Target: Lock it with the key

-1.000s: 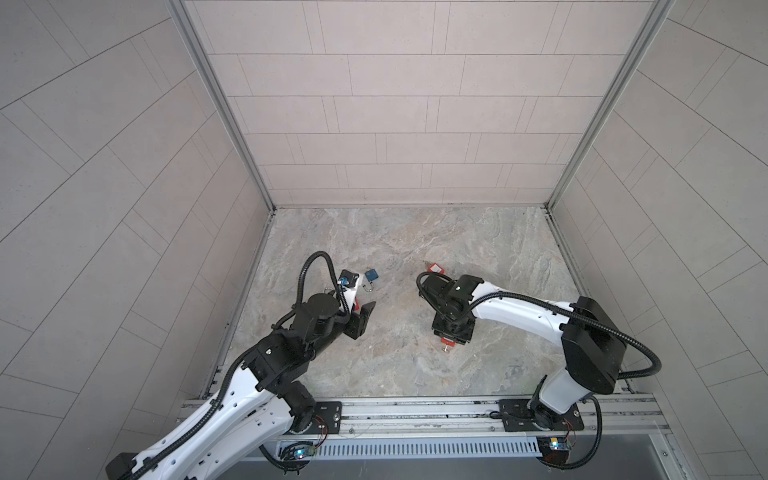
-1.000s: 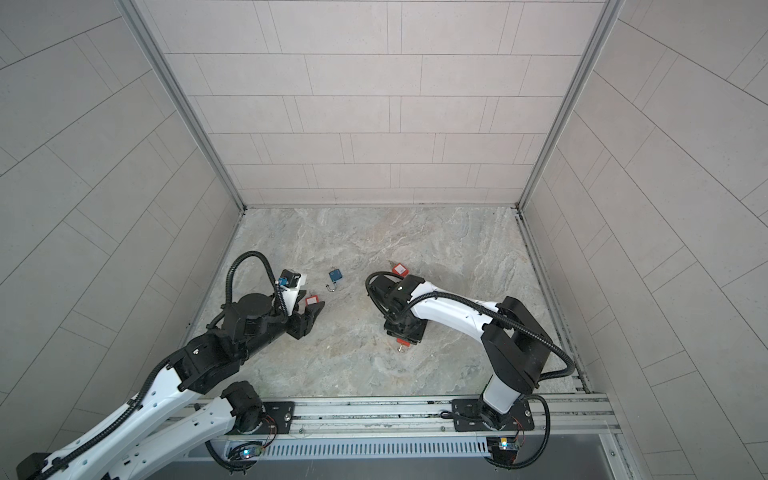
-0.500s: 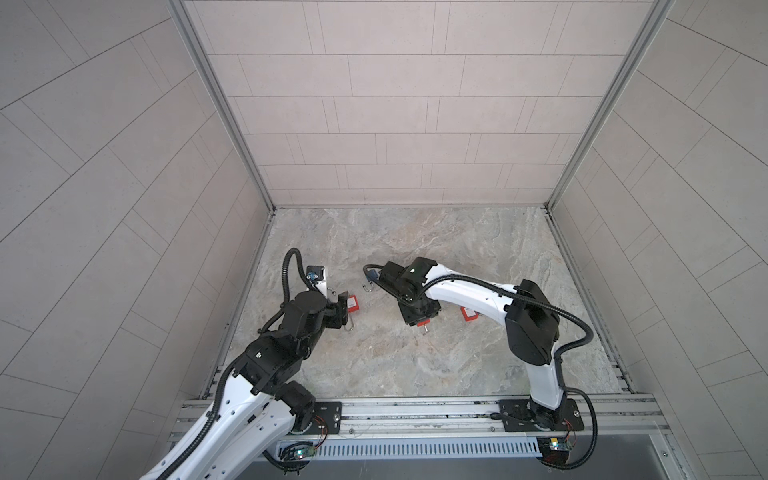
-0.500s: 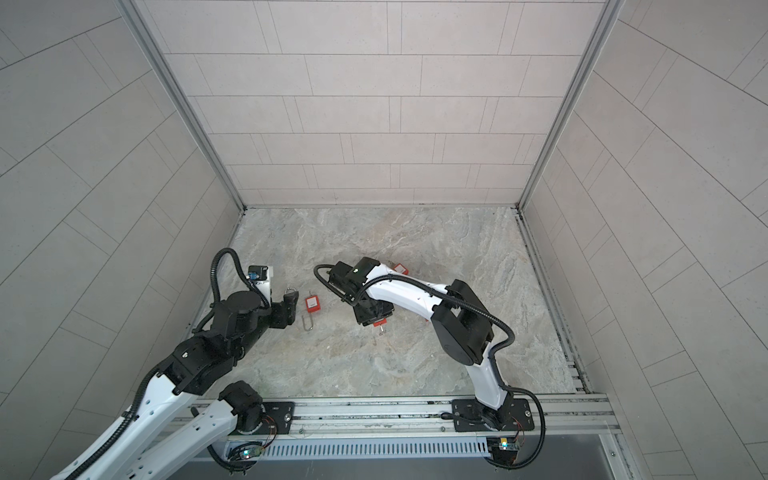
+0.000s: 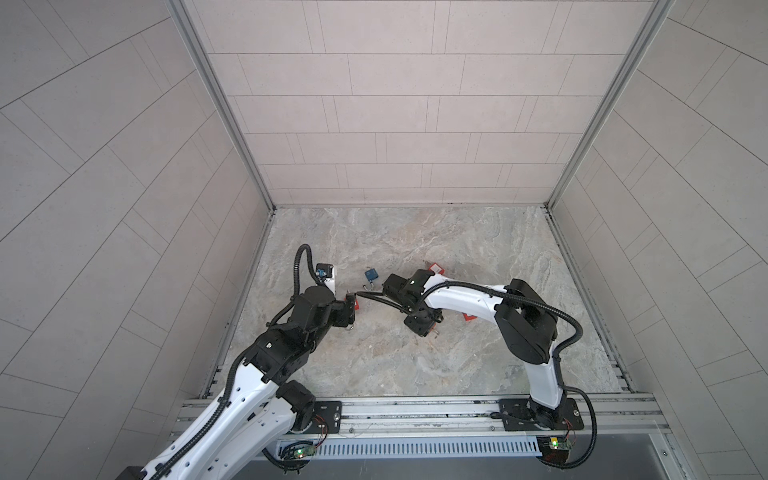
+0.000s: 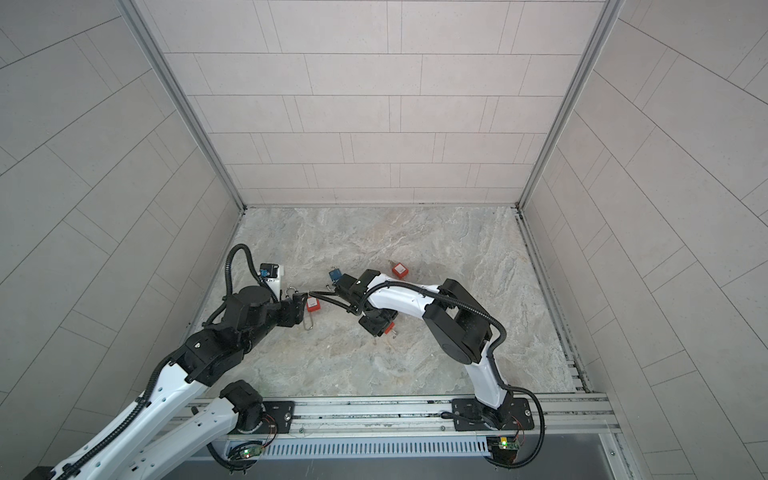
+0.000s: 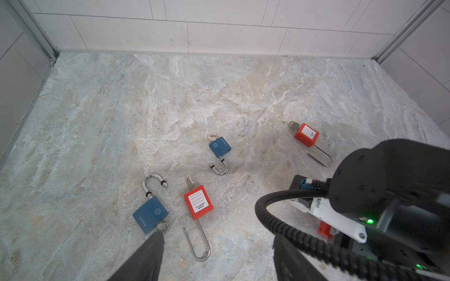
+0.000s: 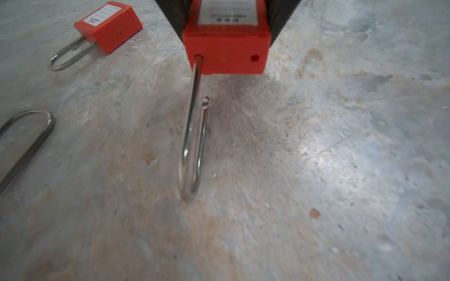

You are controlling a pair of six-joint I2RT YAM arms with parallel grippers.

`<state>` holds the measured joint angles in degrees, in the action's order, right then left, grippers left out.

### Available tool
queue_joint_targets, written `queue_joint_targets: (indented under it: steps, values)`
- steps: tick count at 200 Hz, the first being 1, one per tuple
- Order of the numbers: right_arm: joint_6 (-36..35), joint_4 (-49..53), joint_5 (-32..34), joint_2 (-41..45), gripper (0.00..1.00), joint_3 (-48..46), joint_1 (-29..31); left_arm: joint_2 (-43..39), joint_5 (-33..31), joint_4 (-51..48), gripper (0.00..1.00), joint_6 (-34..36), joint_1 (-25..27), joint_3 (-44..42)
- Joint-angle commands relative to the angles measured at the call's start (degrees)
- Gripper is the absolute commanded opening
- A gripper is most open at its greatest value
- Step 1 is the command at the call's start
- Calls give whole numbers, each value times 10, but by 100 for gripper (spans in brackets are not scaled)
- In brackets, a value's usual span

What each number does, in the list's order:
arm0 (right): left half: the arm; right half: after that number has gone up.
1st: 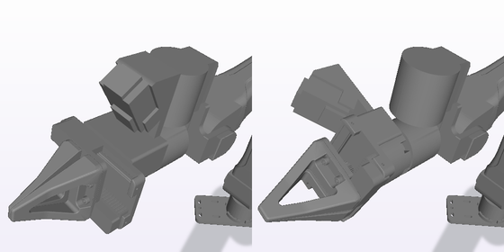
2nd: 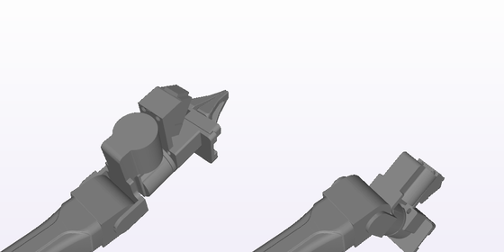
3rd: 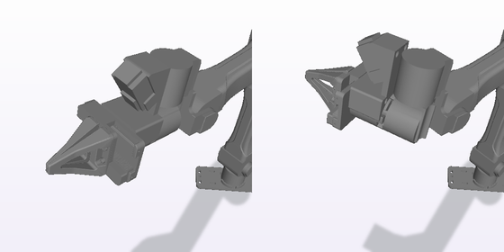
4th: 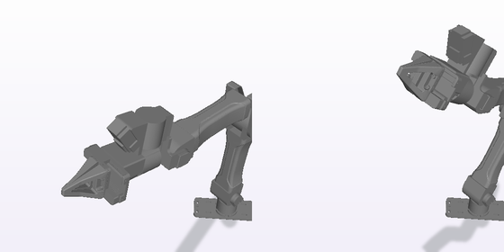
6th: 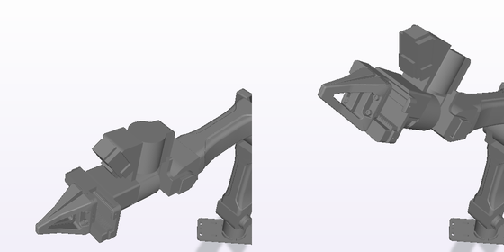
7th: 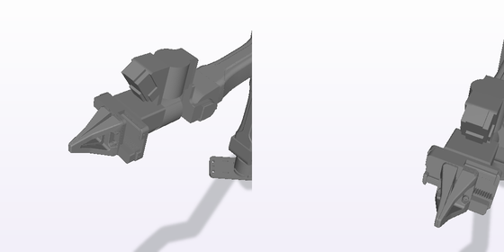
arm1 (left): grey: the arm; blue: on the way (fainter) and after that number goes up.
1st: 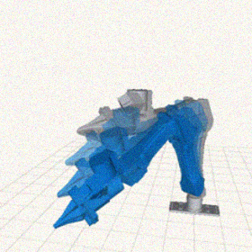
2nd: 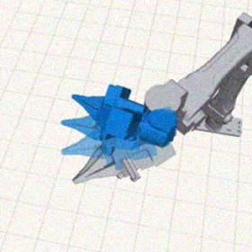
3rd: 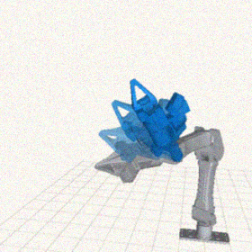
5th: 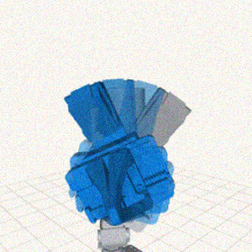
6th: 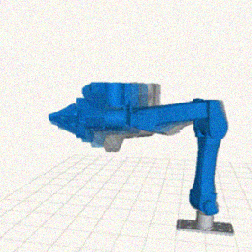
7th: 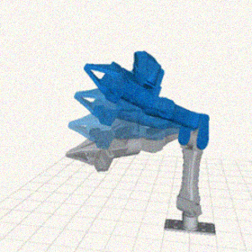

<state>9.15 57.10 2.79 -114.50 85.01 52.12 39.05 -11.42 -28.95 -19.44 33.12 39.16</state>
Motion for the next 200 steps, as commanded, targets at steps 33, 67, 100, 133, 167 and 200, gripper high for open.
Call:
queue_joint_targets:
  steps: [33,67,100,133,167,200]
  values:
    - [-103,-74,-11,57,39,-53,3,9,27,10,76,12,-3,4]
    - [-122,-107,-14,69,42,-76,3,4,35,10,76,15,-3,6]
    - [-112,-133,5,73,46,-93,3,5,42,12,76,17,-3,9]
    - [-107,-144,13,72,49,-99,3,9,47,11,76,21,-3,13]
    - [-119,-138,9,61,51,-89,3,4,51,10,76,21,-3,8]
    - [-128,-122,4,46,50,-72,-1,-2,45,4,76,23,-3,7]
